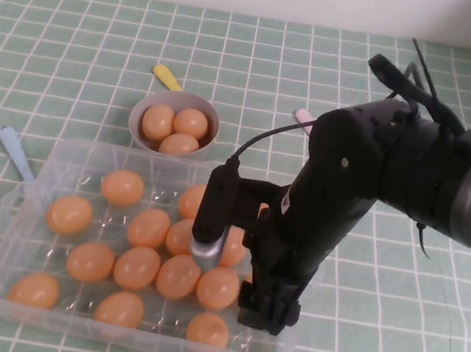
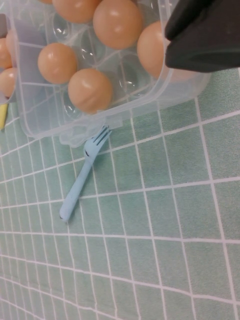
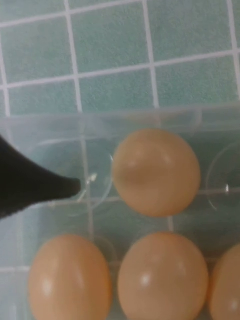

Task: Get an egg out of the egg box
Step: Pick up the egg from the plastic box

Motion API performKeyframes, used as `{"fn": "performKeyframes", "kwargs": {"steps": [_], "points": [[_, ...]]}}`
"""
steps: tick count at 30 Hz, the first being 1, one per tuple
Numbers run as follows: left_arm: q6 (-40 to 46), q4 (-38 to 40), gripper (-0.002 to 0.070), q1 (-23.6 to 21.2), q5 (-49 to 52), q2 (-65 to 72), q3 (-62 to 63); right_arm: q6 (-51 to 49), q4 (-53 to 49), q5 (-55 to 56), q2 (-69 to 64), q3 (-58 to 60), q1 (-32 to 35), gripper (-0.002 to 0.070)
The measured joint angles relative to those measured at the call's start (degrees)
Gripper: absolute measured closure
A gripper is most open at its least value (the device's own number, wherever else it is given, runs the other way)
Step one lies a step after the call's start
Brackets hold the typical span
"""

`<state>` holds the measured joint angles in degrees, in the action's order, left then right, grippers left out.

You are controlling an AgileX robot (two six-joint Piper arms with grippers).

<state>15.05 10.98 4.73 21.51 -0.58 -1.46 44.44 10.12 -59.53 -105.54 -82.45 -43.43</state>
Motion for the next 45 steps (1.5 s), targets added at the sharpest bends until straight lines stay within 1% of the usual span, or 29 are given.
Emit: {"fn": "performKeyframes", "kwargs": {"steps": [5, 15, 35, 37, 41, 45], "points": [[0.0, 0.0, 0.068, 0.0, 0.0, 0.0, 0.0, 0.3, -0.3, 2.5, -1.2, 0.0, 0.3, 0.0141], [0.0, 0.0, 0.068, 0.0, 0.0, 0.0, 0.0, 0.5, -2.3, 4.1, -3.1, 0.0, 1.2, 0.0141], [0.0, 0.0, 0.068, 0.0, 0.0, 0.0, 0.0, 1.8, -2.4, 6.0, -7.7, 0.0, 1.3, 0.0141], [0.0, 0.0, 0.068, 0.0, 0.0, 0.0, 0.0, 1.8, -2.5, 6.1, -7.9, 0.0, 1.3, 0.0148], [0.0, 0.0, 0.068, 0.0, 0.0, 0.0, 0.0, 1.8, -2.5, 6.3, -7.9, 0.0, 1.3, 0.0218], [0.0, 0.0, 0.068, 0.0, 0.0, 0.0, 0.0, 1.8, -2.5, 6.3, -7.9, 0.0, 1.4, 0.0218]]}}
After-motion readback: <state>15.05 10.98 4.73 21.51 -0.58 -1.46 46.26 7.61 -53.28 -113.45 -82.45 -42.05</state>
